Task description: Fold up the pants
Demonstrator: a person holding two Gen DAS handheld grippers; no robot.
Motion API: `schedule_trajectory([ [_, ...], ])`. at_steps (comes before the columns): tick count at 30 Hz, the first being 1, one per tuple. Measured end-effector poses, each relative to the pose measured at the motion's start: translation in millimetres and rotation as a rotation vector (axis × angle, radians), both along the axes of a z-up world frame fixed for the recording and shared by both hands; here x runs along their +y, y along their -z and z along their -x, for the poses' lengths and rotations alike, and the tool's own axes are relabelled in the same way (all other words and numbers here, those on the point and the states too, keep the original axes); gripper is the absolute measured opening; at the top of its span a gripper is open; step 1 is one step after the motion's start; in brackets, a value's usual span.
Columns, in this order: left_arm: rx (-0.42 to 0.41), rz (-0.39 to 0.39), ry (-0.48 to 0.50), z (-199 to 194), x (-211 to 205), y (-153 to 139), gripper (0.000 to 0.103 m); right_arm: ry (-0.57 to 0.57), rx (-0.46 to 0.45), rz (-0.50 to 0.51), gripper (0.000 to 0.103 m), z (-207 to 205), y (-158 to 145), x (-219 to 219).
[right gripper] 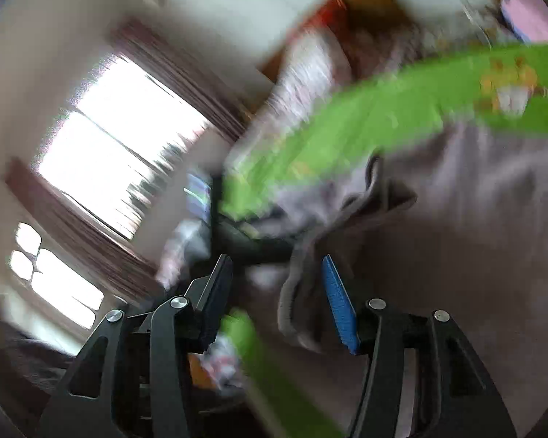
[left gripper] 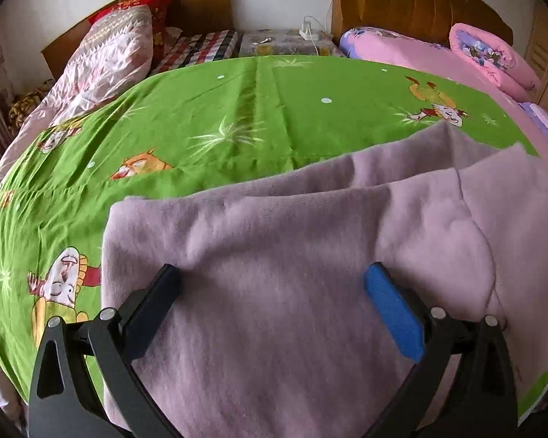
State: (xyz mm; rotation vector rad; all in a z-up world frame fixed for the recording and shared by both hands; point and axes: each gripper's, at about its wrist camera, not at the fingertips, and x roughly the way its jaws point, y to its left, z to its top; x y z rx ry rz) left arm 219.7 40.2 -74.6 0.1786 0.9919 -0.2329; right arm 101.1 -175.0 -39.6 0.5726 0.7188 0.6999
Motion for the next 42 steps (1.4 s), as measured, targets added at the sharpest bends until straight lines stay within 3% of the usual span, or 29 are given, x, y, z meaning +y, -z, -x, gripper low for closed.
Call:
schedule_trajectory([
  [2,-0.004,-0.016,-0.003,1,-1,0,0.102,0.146,-0.026,0.092,0.057,23,-15,-37],
  [5,-0.014,-0.041,-0.018,3,-7,-4,0.101,0.542,0.034,0.183,0.068,84,-19,-130],
  [8,-0.046,-0.013,0.031,15,-21,-18,0.101,0.770,0.126,0.146,0.070,141,-2,-184],
  [10,-0.091,-0.019,0.080,24,-41,-27,0.101,0.863,0.221,0.090,0.073,175,21,-212],
  [12,-0.116,-0.017,0.134,29,-62,-32,0.101,0.885,0.304,0.039,0.075,197,51,-215],
  [16,-0.076,-0.055,0.243,22,-108,-14,0.101,0.859,0.343,-0.042,0.077,188,84,-211],
  [17,-0.056,-0.063,0.249,19,-113,-6,0.102,0.855,0.320,-0.041,0.079,183,85,-211],
  [20,-0.008,0.005,0.231,12,-107,-2,0.102,0.790,0.306,-0.028,0.082,159,87,-214],
  [21,0.004,0.025,0.231,11,-104,0,0.102,0.771,0.302,-0.028,0.091,154,85,-213],
  [23,-0.007,0.037,0.235,12,-102,1,0.102,0.725,0.305,-0.016,0.099,132,80,-203],
  [26,-0.020,0.030,0.228,13,-103,2,0.102,0.717,0.305,-0.034,0.099,118,76,-207],
  [28,-0.017,0.038,0.227,14,-102,3,0.102,0.755,0.287,-0.079,0.091,129,77,-212],
  [30,-0.018,0.038,0.227,14,-103,2,0.102,0.810,0.283,-0.127,0.071,143,83,-219],
  [34,-0.023,0.036,0.226,15,-102,2,0.102,0.836,0.294,-0.080,0.064,141,84,-215],
  [35,-0.024,0.036,0.225,15,-102,2,0.102,0.853,0.301,-0.071,0.054,141,84,-213],
  [36,-0.028,0.035,0.224,16,-102,2,0.102,0.870,0.315,-0.050,0.037,139,85,-212],
  [42,-0.044,0.032,0.218,18,-103,1,0.102,0.920,0.269,-0.130,0.033,150,97,-210],
])
